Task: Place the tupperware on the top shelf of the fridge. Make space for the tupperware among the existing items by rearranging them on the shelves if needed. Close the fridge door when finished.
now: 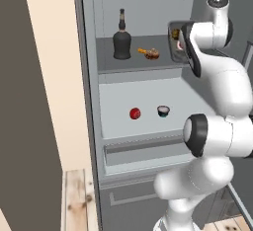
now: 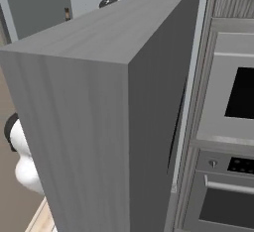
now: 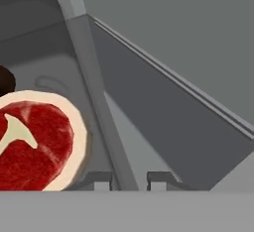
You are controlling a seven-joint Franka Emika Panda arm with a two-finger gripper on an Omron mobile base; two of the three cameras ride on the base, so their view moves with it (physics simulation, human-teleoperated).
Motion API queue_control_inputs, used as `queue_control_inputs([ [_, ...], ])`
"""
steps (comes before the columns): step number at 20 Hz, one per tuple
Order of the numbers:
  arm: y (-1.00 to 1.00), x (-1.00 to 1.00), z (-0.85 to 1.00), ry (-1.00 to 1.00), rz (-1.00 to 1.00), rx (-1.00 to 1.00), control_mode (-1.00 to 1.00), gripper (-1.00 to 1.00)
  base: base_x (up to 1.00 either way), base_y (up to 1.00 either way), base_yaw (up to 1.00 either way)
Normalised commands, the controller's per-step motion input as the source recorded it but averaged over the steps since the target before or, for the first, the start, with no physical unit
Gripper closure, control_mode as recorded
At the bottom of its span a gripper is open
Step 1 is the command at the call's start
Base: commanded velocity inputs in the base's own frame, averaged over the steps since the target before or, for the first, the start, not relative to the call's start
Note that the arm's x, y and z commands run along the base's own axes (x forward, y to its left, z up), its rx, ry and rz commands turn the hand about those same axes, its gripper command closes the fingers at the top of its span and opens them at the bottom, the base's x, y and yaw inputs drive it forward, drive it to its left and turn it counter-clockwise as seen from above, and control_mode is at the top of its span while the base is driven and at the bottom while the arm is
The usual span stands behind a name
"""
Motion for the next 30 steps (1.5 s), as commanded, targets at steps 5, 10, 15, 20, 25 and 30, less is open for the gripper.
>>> queue_control_inputs([
  [5, 0.01, 0.08, -0.03, -0.03, -0.01, -0.01, -1.0, -1.0, 0.0, 0.0, 0.0],
  [10, 0.03, -0.3, 0.0, -0.37, -0.01, -0.14, -1.0, -1.0, 0.0, 0.0, 0.0],
  [15, 0.53, -0.96, 0.0, -0.57, 0.0, -0.24, -1.0, -1.0, 0.0, 0.0, 0.0],
  [20, 0.88, -1.0, 0.08, -0.3, 0.0, -0.08, -1.0, -1.0, 0.0, 0.0, 0.0],
  [25, 0.78, -1.0, 0.0, 0.0, 0.0, 0.0, -1.0, -1.0, 0.0, 0.0, 0.0],
  [30, 0.55, -1.0, -0.04, 0.13, 0.01, 0.1, -1.0, -1.0, 0.0, 0.0, 0.0],
])
